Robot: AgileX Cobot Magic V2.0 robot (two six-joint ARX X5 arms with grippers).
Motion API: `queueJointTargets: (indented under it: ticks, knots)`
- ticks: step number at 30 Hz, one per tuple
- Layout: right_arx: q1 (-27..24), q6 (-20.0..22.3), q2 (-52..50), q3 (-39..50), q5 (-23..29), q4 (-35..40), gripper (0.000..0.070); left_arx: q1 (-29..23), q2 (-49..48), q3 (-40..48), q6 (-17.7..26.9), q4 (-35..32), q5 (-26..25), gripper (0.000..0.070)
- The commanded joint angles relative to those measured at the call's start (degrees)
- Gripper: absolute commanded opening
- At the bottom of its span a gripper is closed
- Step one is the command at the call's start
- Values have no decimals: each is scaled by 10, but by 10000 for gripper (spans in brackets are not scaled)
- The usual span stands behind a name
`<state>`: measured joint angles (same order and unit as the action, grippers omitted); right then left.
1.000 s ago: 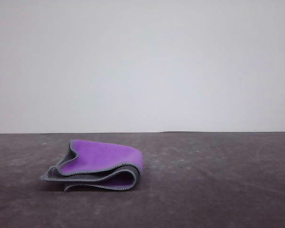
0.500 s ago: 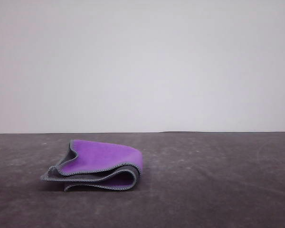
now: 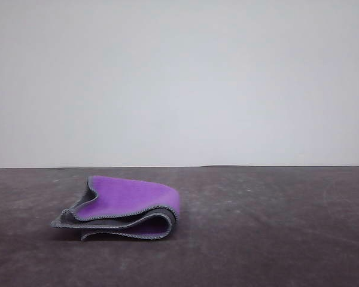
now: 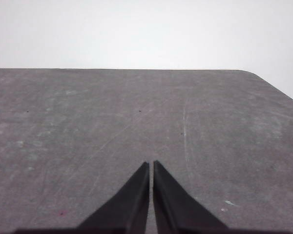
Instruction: Fold clothes
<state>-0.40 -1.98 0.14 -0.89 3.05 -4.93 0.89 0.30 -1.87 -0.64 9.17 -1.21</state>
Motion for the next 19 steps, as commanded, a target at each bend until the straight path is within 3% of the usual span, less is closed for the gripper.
queueJointTargets:
  ticks: [1, 19]
  knots:
    - [0, -9, 1, 2, 0, 6, 10, 0, 0, 12, 6, -6, 3, 0]
    - [0, -9, 1, 2, 0, 6, 10, 0, 0, 12, 6, -7, 2, 0]
